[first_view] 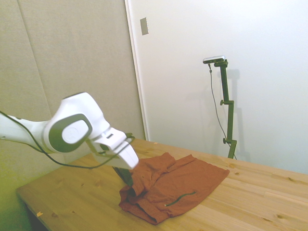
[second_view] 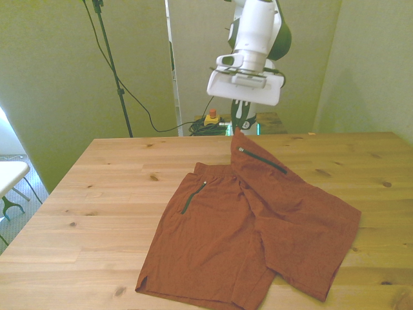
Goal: Fold the shorts
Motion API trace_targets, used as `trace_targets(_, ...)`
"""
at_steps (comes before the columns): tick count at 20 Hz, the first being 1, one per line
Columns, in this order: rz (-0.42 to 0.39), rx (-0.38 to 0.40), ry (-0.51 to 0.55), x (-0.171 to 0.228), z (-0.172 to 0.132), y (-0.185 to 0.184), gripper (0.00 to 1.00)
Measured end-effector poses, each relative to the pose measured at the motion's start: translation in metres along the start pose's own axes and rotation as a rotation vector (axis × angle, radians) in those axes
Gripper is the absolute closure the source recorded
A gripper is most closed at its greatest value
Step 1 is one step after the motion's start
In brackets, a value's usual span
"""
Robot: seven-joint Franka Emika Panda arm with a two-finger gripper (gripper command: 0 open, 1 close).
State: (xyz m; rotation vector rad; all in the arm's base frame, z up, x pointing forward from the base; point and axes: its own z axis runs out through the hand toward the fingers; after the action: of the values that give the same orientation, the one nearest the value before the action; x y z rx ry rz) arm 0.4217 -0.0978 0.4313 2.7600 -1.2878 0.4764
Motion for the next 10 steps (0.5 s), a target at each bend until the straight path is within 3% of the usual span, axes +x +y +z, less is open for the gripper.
trace_targets(1, 0.022, -0.013, -0.020, 0.009, 0.015, 0.005, 1.00)
trace_targets(2, 0.042, -0.026, -0.034, 0.017, 0.029, 0.010, 0.00)
trace_targets(6, 0.092, -0.051, -0.084, 0.036, 0.069, 0.020, 0.00)
trace_targets(10, 0.096, -0.043, -0.089, 0.039, 0.068, 0.020, 0.00)
